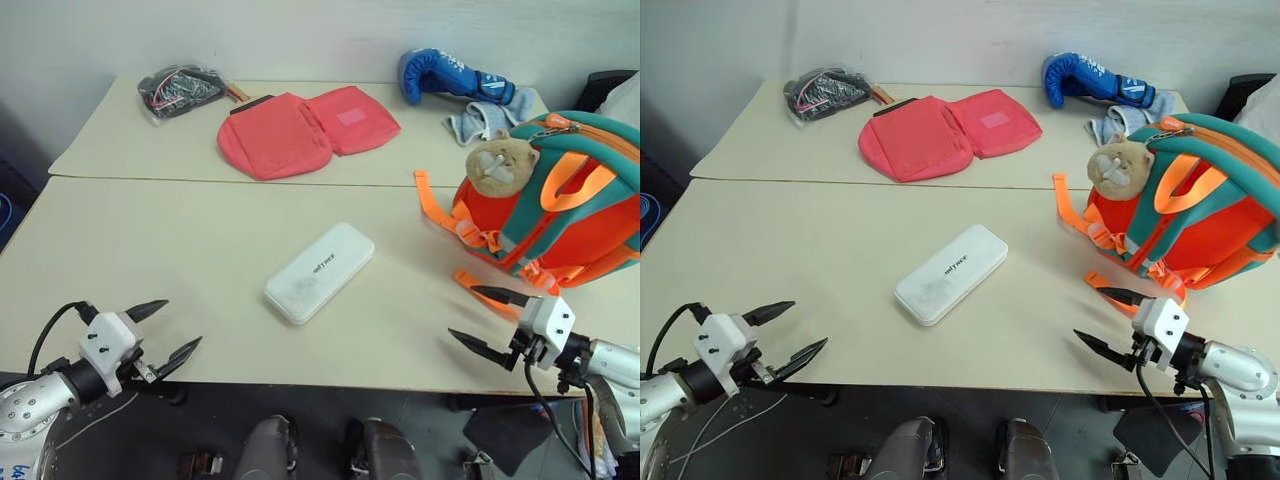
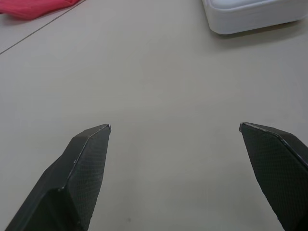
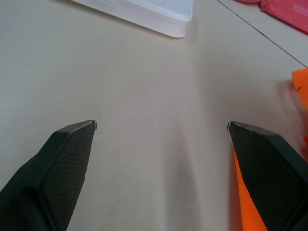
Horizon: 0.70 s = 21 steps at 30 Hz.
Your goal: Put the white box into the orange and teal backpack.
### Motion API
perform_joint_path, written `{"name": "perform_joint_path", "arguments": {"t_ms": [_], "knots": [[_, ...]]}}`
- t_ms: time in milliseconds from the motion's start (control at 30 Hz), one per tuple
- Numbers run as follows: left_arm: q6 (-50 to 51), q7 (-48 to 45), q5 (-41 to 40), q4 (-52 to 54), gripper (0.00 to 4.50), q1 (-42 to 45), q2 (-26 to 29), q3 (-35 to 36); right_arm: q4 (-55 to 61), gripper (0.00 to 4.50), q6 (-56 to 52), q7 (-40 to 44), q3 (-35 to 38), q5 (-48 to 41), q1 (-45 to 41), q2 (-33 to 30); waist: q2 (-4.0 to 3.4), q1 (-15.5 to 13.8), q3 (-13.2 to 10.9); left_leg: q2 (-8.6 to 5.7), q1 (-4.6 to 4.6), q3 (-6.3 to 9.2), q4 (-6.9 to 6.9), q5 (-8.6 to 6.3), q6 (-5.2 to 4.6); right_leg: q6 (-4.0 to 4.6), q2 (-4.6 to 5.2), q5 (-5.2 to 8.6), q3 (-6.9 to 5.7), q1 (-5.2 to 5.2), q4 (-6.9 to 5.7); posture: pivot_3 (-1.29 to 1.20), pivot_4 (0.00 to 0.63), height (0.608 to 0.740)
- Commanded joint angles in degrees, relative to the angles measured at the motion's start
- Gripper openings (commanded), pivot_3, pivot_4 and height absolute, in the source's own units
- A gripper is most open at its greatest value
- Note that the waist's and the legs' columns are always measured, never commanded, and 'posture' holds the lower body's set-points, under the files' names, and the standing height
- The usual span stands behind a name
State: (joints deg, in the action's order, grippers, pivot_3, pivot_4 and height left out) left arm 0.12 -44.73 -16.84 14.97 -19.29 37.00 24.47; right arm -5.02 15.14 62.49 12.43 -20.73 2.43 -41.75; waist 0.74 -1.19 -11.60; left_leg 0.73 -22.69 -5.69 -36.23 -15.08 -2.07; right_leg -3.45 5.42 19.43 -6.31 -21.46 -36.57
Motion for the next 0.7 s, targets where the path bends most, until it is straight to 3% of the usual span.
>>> {"name": "perform_joint_path", "arguments": {"t_ms": [33, 300, 333, 400, 700], "knots": [[-1.1, -0.3, -0.4, 1.8, 4.5, -0.8, 0.6, 1.1, 0.4, 4.48, 0.6, 1.1, -0.4, -1.2, -1.1, 0.5, 0.0, 0.1, 0.0, 0.0, 0.0, -0.01, 0.01, 0.0, 0.0, 0.0, 0.0, 0.0, 0.0, -0.01, 0.0, 0.0, 0.15, 0.74], [3.5, -0.6, -4.9, 3.6, 4.5, 0.1, 0.8, 3.0, 0.8, 4.48, -2.5, 0.6, -2.1, -1.9, -4.9, 2.1, 0.0, 0.3, 0.0, 0.0, 0.0, 0.0, -0.01, 0.0, 0.0, 0.0, 0.0, 0.0, 0.0, 0.0, -0.01, 0.0, 0.15, 0.74], [3.9, -0.8, -5.1, 3.9, 4.32, 0.1, 0.8, 2.7, 0.9, 4.3, -4.0, 0.5, -2.5, -2.4, -6.2, 2.4, 0.0, 0.5, 0.0, 0.0, 0.0, 0.0, -0.02, 0.01, 0.0, 0.0, 0.0, 0.0, 0.01, 0.0, -0.02, 0.0, 0.15, 0.74], [4.1, -1.5, -4.5, 4.8, 3.88, -0.6, 1.1, 1.7, 2.2, 3.84, -6.8, 1.1, -4.4, -2.4, -8.5, 2.3, -0.01, 0.7, 0.0, 0.0, 0.01, 0.0, -0.02, 0.01, 0.01, 0.0, 0.0, 0.0, 0.01, 0.0, -0.06, 0.0, 0.15, 0.74], [12.6, 2.8, -3.8, 13.0, 1.02, -0.8, -0.6, -4.8, 2.9, 0.71, -15.4, -7.5, -12.4, 4.3, -24.2, 7.9, -0.03, 1.5, 0.0, 0.0, 0.0, -0.01, -0.02, 0.08, 0.13, 0.0, 0.01, 0.0, 0.01, -0.05, -0.14, 0.0, 0.15, 0.74]]}}
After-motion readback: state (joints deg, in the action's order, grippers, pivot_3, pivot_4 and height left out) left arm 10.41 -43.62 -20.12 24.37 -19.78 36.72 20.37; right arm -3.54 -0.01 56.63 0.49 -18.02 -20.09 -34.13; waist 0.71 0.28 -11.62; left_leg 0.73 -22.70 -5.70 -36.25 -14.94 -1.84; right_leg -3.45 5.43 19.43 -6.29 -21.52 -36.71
